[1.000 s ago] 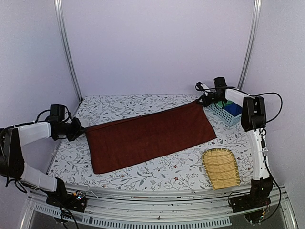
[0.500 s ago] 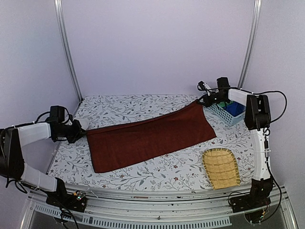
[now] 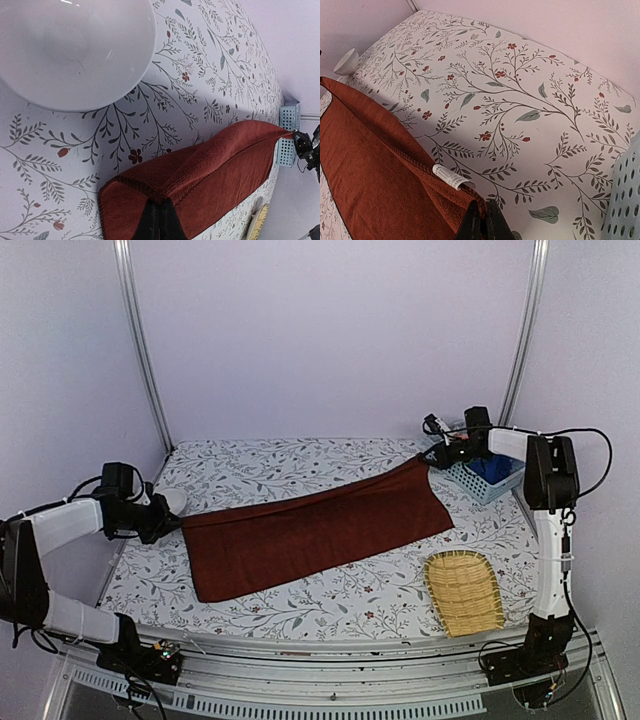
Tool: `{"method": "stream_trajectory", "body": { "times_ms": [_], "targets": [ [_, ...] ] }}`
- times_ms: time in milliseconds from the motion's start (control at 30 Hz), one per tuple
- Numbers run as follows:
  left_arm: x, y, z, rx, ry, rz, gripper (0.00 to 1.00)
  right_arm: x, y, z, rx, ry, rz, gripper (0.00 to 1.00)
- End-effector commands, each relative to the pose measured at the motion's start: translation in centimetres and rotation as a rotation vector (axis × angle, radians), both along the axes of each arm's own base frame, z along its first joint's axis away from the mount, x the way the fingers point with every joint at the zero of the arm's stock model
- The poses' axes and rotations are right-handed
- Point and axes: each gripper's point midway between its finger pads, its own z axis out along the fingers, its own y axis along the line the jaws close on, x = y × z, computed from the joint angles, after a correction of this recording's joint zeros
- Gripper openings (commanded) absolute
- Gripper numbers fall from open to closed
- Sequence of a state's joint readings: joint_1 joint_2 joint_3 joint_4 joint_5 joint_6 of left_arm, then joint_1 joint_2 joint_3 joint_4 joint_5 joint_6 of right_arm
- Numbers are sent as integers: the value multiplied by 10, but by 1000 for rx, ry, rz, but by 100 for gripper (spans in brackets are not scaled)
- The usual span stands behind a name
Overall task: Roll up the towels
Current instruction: Fold the towel at the center of the board.
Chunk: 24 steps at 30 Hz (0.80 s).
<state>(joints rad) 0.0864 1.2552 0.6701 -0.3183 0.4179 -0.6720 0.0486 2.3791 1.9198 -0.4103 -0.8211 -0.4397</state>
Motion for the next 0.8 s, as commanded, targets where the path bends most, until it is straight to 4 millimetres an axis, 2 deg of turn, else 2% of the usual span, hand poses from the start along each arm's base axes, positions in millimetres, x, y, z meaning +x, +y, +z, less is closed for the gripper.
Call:
{"method": "stream_trajectory", "body": {
  "times_ms": [0, 167, 567, 767],
  "targets": [
    [-15, -5, -3, -29, 34, -36, 0, -16, 0, 54, 43, -120, 69, 8],
    [-30, -9, -6, -31, 81, -65, 0, -37, -4, 45, 11, -140, 108, 7],
    [-72, -27, -23, -115, 197, -140, 0, -61, -44, 28, 15, -100, 90, 4],
    [-86, -35, -31, -151, 224, -168, 0, -77, -46, 19, 5, -89, 133, 4]
  ]
}}
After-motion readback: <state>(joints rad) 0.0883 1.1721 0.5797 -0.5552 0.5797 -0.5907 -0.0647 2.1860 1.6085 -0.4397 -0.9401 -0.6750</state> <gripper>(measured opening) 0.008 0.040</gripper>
